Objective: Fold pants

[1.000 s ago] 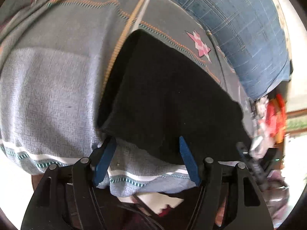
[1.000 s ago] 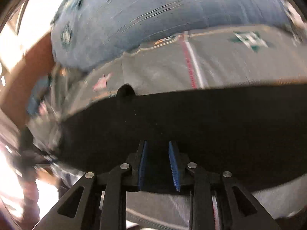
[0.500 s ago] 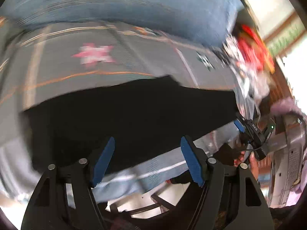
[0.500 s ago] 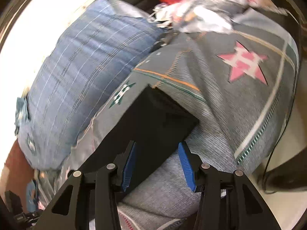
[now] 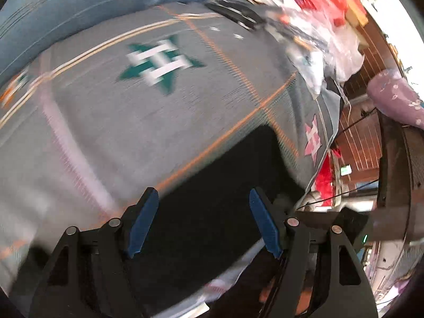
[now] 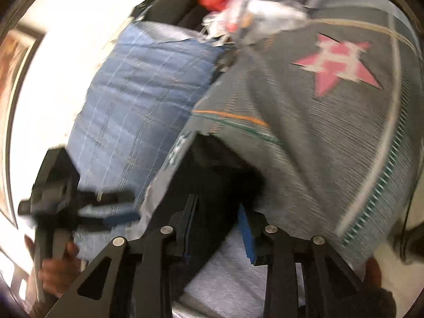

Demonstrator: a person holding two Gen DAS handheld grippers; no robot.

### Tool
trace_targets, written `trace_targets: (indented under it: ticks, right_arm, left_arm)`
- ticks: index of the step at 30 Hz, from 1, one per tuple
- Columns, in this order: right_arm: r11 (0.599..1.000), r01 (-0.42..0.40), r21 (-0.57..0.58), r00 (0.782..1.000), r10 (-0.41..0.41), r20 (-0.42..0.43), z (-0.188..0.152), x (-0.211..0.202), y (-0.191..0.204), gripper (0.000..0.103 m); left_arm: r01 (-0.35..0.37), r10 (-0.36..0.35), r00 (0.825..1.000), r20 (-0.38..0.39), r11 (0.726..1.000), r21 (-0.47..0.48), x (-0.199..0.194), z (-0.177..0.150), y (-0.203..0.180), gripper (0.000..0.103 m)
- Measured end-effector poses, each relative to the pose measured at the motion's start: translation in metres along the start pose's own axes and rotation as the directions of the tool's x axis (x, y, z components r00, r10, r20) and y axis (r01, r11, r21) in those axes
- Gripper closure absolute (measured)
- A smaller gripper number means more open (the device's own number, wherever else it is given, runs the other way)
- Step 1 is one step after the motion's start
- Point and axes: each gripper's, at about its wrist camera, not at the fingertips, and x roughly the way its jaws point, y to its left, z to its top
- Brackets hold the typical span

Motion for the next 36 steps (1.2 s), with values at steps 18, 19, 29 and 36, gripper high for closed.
trace_targets:
  ticks: [18, 19, 29, 36]
  right_arm:
    - [0.998, -0.045, -0.054, 0.999, 0.045, -0.012, 0.006, 0.006, 0.010, 0.095]
    - [0.996, -0.045, -0.079, 0.999, 0.045, -0.003, 0.007, 0.001, 0.015, 0.094]
    - [0.999, 0.034, -0.035, 0.999, -0.035, -0.031, 0.004, 0.000, 0.000, 0.081]
    - [0.997, 0.033, -0.066, 0.999, -0.034, -0.016, 0.005, 0.006, 0.005, 0.082]
  left_arm:
    - [0.103, -0.090, 0.990, -0.105, 0.987, 0.121, 0.048, 0.014, -0.042, 0.091]
    - [0.122, -0.111, 0.989, -0.095, 0.986, 0.113, 0.043, 0.015, -0.041, 0.091]
    - [0.161, -0.156, 0.983, -0.101, 0.986, 0.048, 0.047, 0.016, -0.022, 0.070]
    - [0.171, -0.166, 0.983, -0.077, 0.984, 0.059, 0.051, 0.014, -0.042, 0.039]
